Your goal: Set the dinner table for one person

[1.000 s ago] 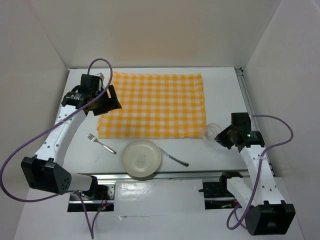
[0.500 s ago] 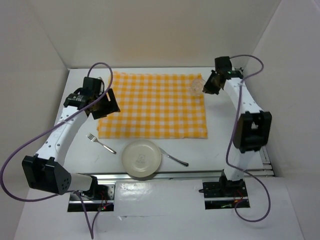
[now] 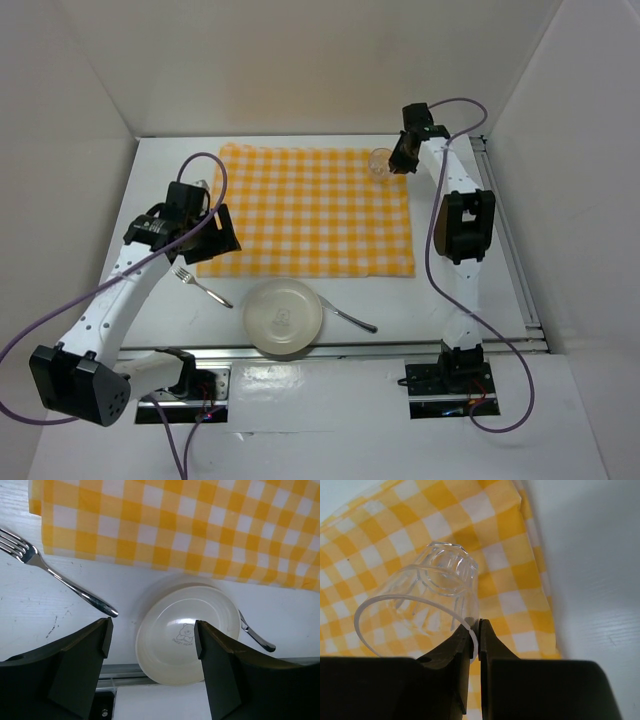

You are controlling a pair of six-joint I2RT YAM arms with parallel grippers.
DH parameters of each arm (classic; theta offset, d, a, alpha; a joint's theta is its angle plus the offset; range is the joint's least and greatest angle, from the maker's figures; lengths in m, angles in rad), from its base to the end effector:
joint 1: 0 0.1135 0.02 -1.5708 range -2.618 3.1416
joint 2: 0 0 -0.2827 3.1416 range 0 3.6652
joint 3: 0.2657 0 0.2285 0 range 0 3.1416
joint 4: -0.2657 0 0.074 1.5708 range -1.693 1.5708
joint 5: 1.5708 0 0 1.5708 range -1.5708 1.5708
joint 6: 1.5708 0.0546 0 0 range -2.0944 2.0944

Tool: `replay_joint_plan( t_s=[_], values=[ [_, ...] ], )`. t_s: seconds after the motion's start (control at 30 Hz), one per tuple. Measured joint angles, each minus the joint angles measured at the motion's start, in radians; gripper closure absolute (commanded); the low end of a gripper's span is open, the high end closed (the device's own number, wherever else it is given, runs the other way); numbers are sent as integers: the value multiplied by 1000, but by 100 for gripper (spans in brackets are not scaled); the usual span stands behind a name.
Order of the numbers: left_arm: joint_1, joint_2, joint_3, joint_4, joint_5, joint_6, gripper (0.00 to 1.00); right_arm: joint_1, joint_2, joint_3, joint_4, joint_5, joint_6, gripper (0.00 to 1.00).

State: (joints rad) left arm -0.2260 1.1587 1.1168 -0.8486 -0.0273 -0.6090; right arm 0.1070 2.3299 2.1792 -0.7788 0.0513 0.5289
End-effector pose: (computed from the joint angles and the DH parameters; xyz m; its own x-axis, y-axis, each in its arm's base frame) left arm 0.2054 -0.0457 0.3233 -0.7400 -0.4166 -0.5281 -0.2634 0.9019 -0.3424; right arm 0.5158 0.0526 0.2418 -0.7263 0.4288 -0.5372 0.3363 0.9033 0.2664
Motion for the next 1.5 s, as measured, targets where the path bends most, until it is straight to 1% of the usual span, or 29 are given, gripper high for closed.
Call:
replay_joint_plan(
  t_s=[0.1, 0.2, 0.27, 0.3, 0.33, 0.37, 0.4, 0.43, 0.5, 0.7, 0.77, 0.83, 0.93, 0.97, 1.0, 1.1, 1.2, 1.23, 1.27, 1.37, 1.4, 1.5],
  values=[
    [-4, -1, -1, -11, 0, 0, 16, 0, 21, 8, -11, 6, 0, 95],
    [-11, -1, -2, -29, -1, 0, 16, 0, 40, 25, -23, 8, 0, 95],
    [-17, -5, -5, -42, -2, -1, 16, -1, 50, 34, -27, 10, 0, 82],
    [-20, -8, -6, -48, -2, -1, 16, -3, 51, 35, -28, 6, 2, 72],
    [-24, -13, -8, -54, -2, -2, 15, -4, 51, 35, -28, 6, 3, 53],
    [-27, -20, -13, -56, -2, -2, 13, -5, 51, 35, -28, 4, 8, 29],
    [-30, -27, -19, -58, -2, -3, 13, -5, 51, 35, -27, 3, 10, 17],
    [-35, -35, -27, -61, -2, -7, 13, -5, 50, 35, -27, 2, 7, 10],
    [-47, -48, -53, -63, -1, -22, 12, -7, 49, 35, -23, -6, 3, 0],
    [-118, -53, -152, -68, 0, -80, 13, -7, -16, 48, -23, -48, -7, 0],
    [-158, -53, -172, -68, -2, -113, 14, -7, -82, 46, -21, -63, -10, 0],
    [-193, -50, -190, -64, -3, -164, 14, -6, -183, 13, 4, -72, -16, 0],
    [-242, -36, -238, -41, -26, -255, 17, -6, -395, -117, 51, -94, -23, 0],
    [-255, -32, -268, -23, -32, -291, 19, -6, -505, -187, 78, -101, -25, 0],
    [-261, -27, -293, -19, -36, -315, 19, -6, -541, -207, 80, -105, -26, 0],
    [-287, -11, -397, 33, -45, -397, 22, -2, -735, -365, 132, -119, -27, 0],
    [-307, 6, -471, 64, -48, -448, 26, 0, -849, -505, 150, -127, -26, 0],
    [-313, 13, -484, 72, -50, -463, 29, 0, -865, -542, 151, -128, -26, 0],
    [-319, 19, -491, 82, -51, -472, 35, 0, -872, -571, 150, -130, -26, 0],
    [-330, 39, -506, 130, -57, -502, 47, 0, -867, -647, 142, -135, -26, 0],
    [-332, 45, -511, 149, -58, -507, 56, 0, -866, -667, 137, -137, -26, 0],
    [-343, 56, -529, 182, -61, -524, 73, 0, -866, -694, 115, -137, -25, 0]
  ],
)
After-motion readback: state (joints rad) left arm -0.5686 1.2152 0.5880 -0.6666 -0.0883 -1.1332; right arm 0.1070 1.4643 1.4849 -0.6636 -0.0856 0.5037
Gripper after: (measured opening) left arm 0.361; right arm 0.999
